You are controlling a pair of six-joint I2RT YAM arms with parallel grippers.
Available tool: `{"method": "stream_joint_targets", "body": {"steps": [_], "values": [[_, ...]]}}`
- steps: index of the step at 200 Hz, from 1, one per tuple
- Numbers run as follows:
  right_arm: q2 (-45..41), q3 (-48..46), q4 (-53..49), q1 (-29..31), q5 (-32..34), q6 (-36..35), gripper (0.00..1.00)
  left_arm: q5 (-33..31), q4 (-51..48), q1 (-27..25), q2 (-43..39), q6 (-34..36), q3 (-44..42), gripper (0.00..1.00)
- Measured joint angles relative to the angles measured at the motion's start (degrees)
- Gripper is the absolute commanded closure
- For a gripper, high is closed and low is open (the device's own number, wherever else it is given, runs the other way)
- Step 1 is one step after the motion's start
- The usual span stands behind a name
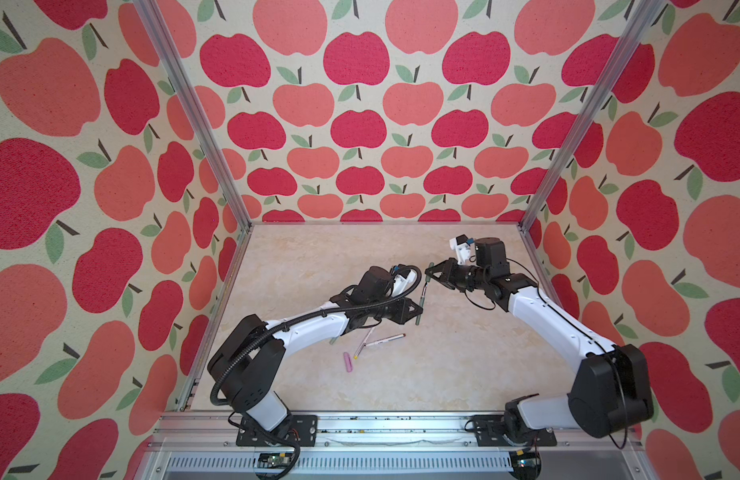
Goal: Insert the pens into the pen caps
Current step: 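Bring the green cap above the pen nib with the right gripper, then lower the cap onto the pen nib with the right gripper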
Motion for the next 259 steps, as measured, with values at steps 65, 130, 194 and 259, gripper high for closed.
{"method": "stream_joint_targets", "body": {"steps": [65, 130, 194, 259], "values": [[-0.76, 0.0, 0.02, -0.22, -0.24, 0.0, 0.94, -0.52, 0.0, 0.0, 0.0, 0.0, -0.02, 1.0], [-0.76, -0.55, 0.52, 0.63, -0.87, 0.0, 0.95, -1.07, -0.02, 0.02, 0.0, -0.02, -0.02, 1.0], [-0.7, -0.55, 0.52, 0.79, -0.13, 0.02, 0.94, -1.07, 0.0, 0.02, 0.0, -0.02, -0.02, 1.0], [-0.5, -0.52, 1.57, 0.09, 1.11, 1.27, 0.94, -1.07, 0.0, 0.0, 0.0, -0.02, -0.07, 1.0]]}}
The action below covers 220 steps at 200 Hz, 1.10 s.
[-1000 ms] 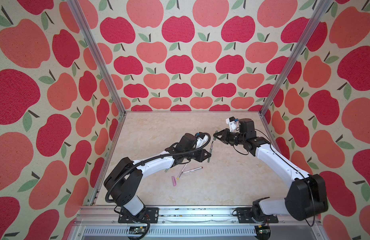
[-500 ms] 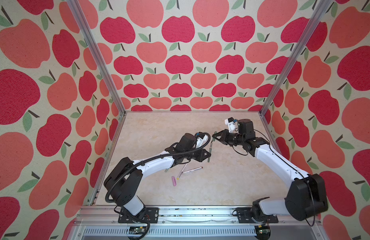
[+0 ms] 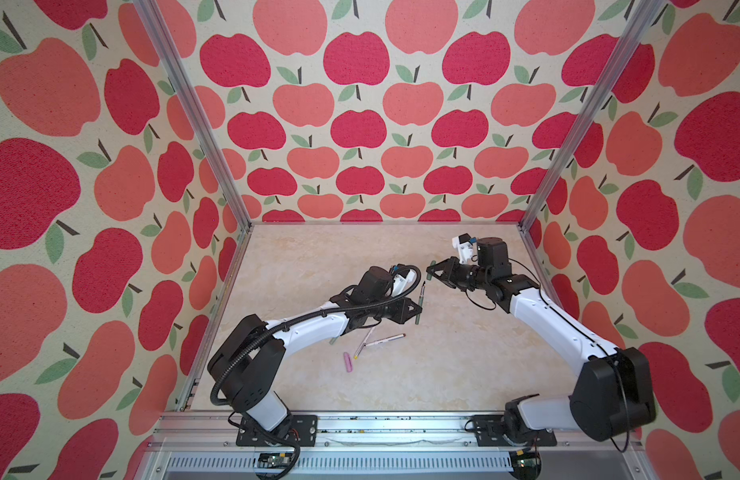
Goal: Insert the pens into the pen caps
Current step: 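Lower the cap onto the pen nib with the right gripper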
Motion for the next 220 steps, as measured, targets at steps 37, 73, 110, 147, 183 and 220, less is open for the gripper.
{"method": "stream_joint_targets", "body": {"steps": [37, 73, 110, 147, 183, 220], "values": [[1.03, 0.0, 0.59, 0.07, -0.04, 0.24, 0.94, 0.0, 0.0, 0.0, 0.0, 0.0, 0.0, 1.0], [1.7, 0.0, 0.85, 0.57, -0.07, 0.24, 0.94, 0.0, 0.0, 0.0, 0.0, 0.0, 0.0, 1.0], [1.7, 0.02, 1.05, 0.92, -0.09, 0.24, 0.94, 0.0, 0.0, 0.0, 0.0, -0.04, 0.0, 1.0], [1.68, 0.48, 1.07, 0.92, -0.09, 0.24, 0.95, 0.0, 0.09, 0.0, 0.0, -0.15, -0.22, 1.0], [1.53, 0.55, 1.05, 0.92, -0.07, 0.24, 0.95, 0.0, 0.44, 0.0, 0.04, -0.15, -0.68, 1.0], [1.51, 0.55, 1.05, 1.36, -0.09, 0.24, 0.95, 0.0, 0.44, 0.0, 0.04, -0.17, -0.74, 1.0]]}}
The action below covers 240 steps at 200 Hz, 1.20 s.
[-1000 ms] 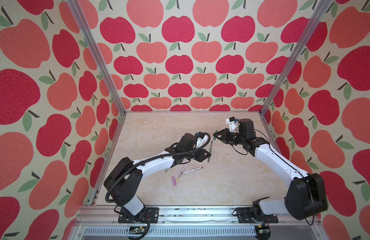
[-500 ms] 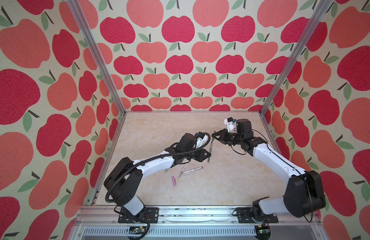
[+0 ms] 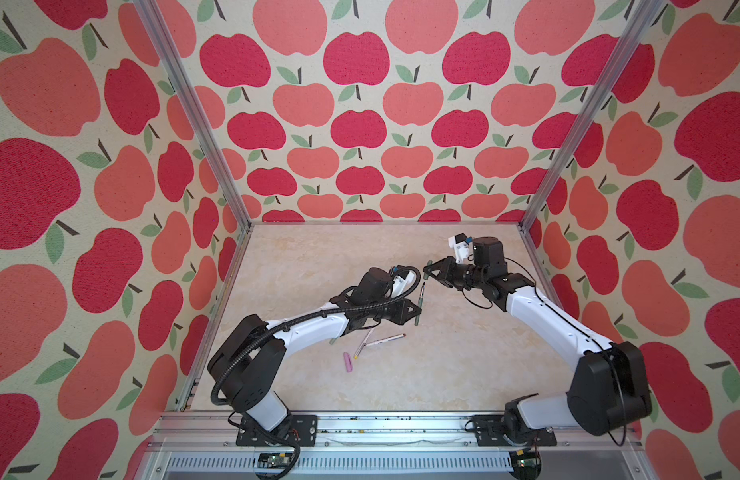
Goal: Insert the pens into the pen caps
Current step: 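Lower the cap onto the pen nib with the right gripper, then push the green cap further down the pen with the right gripper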
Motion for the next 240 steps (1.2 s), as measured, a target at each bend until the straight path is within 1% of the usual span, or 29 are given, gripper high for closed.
{"method": "stream_joint_targets", "body": {"steps": [68, 158, 240], "values": [[0.0, 0.0, -0.09, 1.36, 0.07, -0.33, 0.95, -0.24, 0.02, 0.02, 0.0, 0.0, 0.0, 1.0], [-1.7, -0.02, -2.69, 1.44, 1.81, -4.17, 0.95, -1.01, 0.63, -0.04, 0.0, 0.0, -0.02, 1.0], [-2.19, -1.38, -2.14, 3.3, 1.79, -4.63, 0.95, -1.51, 1.27, -0.22, 0.0, -0.02, -0.57, 1.0]]}}
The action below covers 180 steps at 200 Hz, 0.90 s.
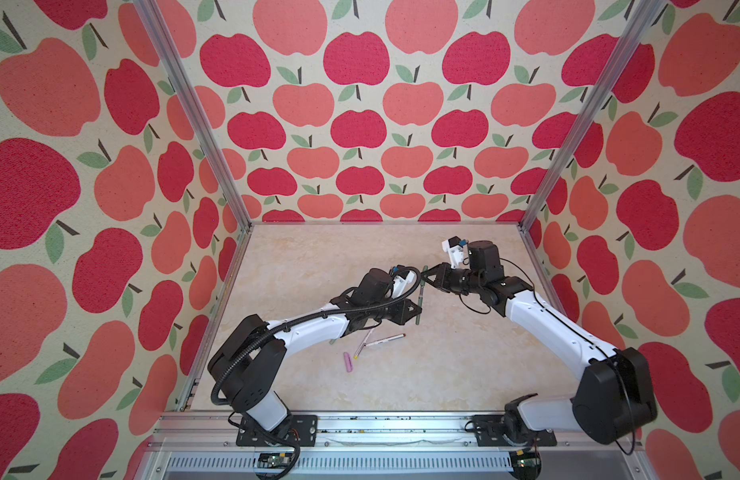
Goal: Insert the pens into the pen caps
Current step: 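Push the green cap further down the pen with the right gripper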
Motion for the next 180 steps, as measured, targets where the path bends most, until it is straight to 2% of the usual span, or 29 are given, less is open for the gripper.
{"method": "stream_joint_targets", "body": {"steps": [42, 114, 180], "values": [[-0.07, -0.85, 0.44, 0.39, 0.04, -0.33, 0.95, -0.44, 0.22, -0.11, -0.11, 0.0, -0.94, 1.0], [-1.42, -0.9, -0.76, 0.83, 0.72, -6.45, 0.96, -0.72, 0.35, -0.09, -0.9, 0.26, -1.49, 1.0], [-1.46, -0.9, -0.7, 2.95, 1.07, -8.85, 0.96, -0.22, -1.07, 0.02, -0.9, 0.5, -1.49, 1.0]]}}
